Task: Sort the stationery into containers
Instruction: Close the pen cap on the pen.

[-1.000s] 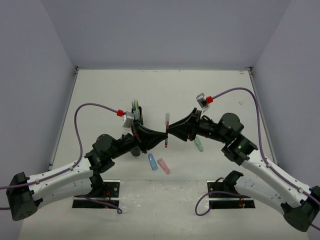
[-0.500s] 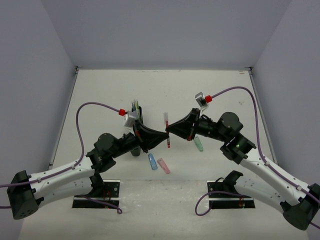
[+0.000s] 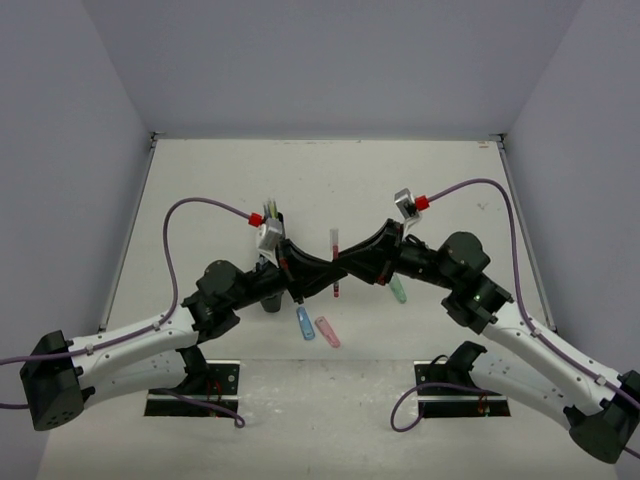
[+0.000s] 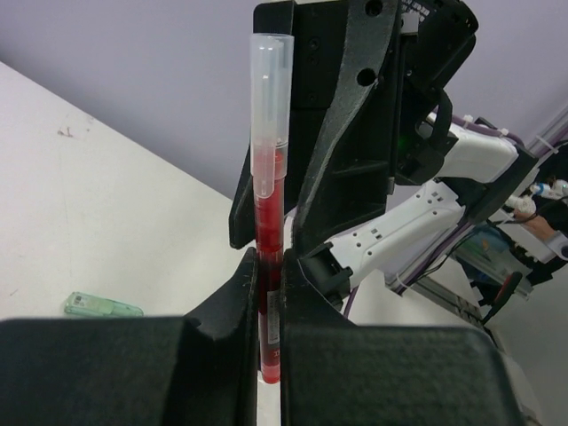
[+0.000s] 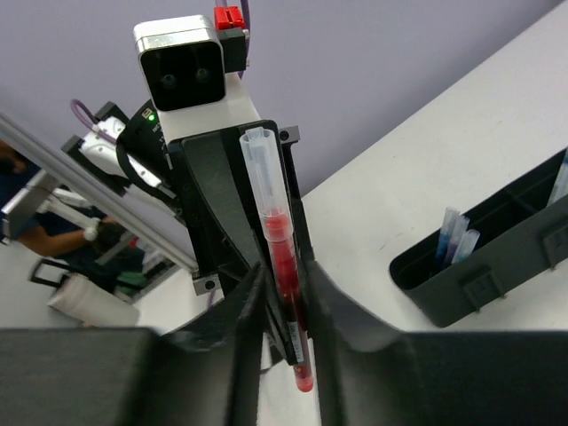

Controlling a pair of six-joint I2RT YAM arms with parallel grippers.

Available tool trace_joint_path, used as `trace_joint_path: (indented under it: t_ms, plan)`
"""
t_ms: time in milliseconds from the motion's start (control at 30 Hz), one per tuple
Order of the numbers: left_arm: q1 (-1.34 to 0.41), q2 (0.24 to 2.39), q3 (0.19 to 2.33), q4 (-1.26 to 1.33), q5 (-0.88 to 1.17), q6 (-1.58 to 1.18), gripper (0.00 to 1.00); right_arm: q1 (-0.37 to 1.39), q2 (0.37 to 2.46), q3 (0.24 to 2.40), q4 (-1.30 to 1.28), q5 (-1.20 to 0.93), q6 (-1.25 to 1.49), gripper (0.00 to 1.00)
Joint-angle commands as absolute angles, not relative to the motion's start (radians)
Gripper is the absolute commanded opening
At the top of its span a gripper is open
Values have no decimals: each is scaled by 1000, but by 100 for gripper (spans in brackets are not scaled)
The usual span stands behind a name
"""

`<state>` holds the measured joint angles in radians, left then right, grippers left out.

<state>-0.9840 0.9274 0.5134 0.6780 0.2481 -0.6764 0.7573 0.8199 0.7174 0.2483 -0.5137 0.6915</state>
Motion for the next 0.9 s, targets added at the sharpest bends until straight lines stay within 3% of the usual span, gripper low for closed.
trace_joint_path:
  t_ms: [0, 33, 133, 333, 867]
  plan:
    - [-985, 907, 555, 640, 295, -600, 0, 767, 781, 747, 236, -451, 678, 43]
    - [-985, 899, 561, 619, 308, -580, 0, 767, 775, 761, 198, -432, 663, 49]
    - [-985, 884, 568, 577, 343, -541, 0, 767, 780, 837, 88, -400, 605, 54]
    - [-985, 892, 576, 569, 402, -536, 0, 767, 832, 985, -9, -391, 534, 56]
    - [-985, 954, 617, 572, 440, -565, 0, 767, 879, 986, -11, -557, 483, 40]
